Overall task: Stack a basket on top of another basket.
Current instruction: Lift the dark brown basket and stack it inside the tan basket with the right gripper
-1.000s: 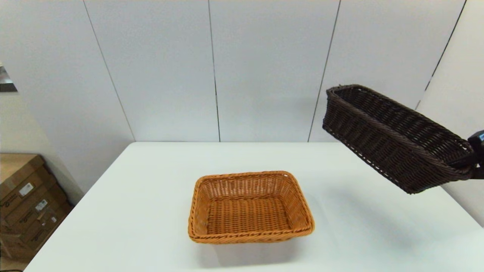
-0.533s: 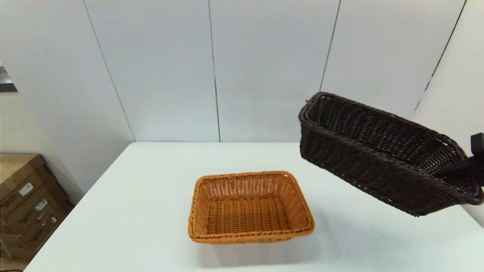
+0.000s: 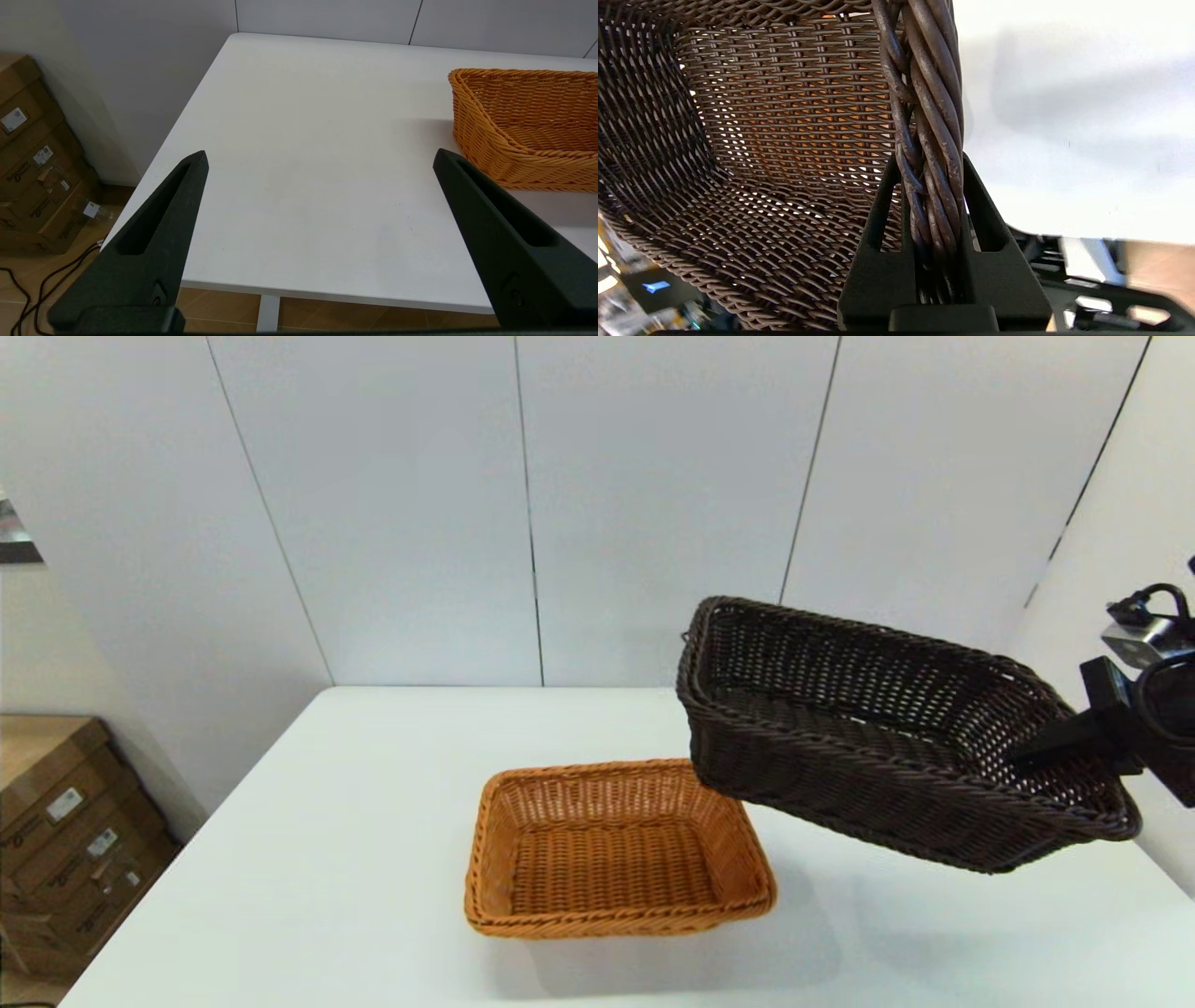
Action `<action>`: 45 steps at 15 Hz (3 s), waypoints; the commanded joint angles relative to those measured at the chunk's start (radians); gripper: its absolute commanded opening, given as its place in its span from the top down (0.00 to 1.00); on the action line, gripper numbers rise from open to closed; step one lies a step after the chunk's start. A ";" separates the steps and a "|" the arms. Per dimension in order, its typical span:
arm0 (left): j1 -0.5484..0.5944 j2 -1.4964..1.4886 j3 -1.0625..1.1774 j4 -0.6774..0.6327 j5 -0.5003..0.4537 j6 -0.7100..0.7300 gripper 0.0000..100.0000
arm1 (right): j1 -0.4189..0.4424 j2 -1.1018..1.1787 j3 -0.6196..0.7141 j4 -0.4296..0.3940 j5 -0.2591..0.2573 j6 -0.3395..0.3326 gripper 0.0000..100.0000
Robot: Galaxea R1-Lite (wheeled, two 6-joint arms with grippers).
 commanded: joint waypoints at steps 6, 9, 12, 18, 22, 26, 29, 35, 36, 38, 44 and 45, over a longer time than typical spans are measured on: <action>0.000 -0.002 0.000 0.001 0.001 -0.002 0.00 | 0.157 0.243 -0.235 0.006 -0.075 -0.111 1.00; 0.000 -0.002 0.000 0.001 0.001 -0.002 0.00 | 0.212 0.299 -0.273 0.011 -0.066 -0.114 1.00; 0.000 -0.002 0.000 0.001 0.001 -0.002 0.00 | 0.286 0.345 -0.306 0.012 -0.040 -0.115 1.00; 0.000 -0.002 0.000 0.001 0.001 -0.002 0.00 | 0.413 0.372 -0.368 0.008 -0.043 -0.062 1.00; 0.002 -0.002 0.000 0.001 0.001 -0.002 0.00 | 0.445 0.409 -0.416 0.009 -0.088 0.024 1.00; 0.000 -0.002 0.000 0.001 0.001 -0.002 0.00 | 0.481 0.415 -0.399 0.008 -0.160 0.047 1.00; 0.002 -0.002 0.000 0.001 0.001 -0.002 0.00 | 0.491 0.420 -0.402 0.005 -0.172 0.069 1.00; 0.000 -0.002 0.000 0.001 0.001 -0.003 0.00 | 0.545 0.423 -0.421 -0.001 -0.170 0.118 1.00; 0.000 -0.002 0.000 0.001 0.001 -0.002 0.00 | 0.554 0.421 -0.421 -0.001 -0.169 0.122 1.00; 0.000 -0.002 0.000 0.001 0.001 -0.002 0.00 | 0.560 0.423 -0.421 -0.003 -0.167 0.142 1.00; 0.000 -0.002 0.000 0.001 0.001 -0.003 0.00 | 0.577 0.452 -0.424 -0.024 -0.169 0.187 1.00; 0.000 -0.002 0.000 0.001 0.001 -0.003 0.00 | 0.577 0.454 -0.421 -0.047 -0.169 0.196 1.00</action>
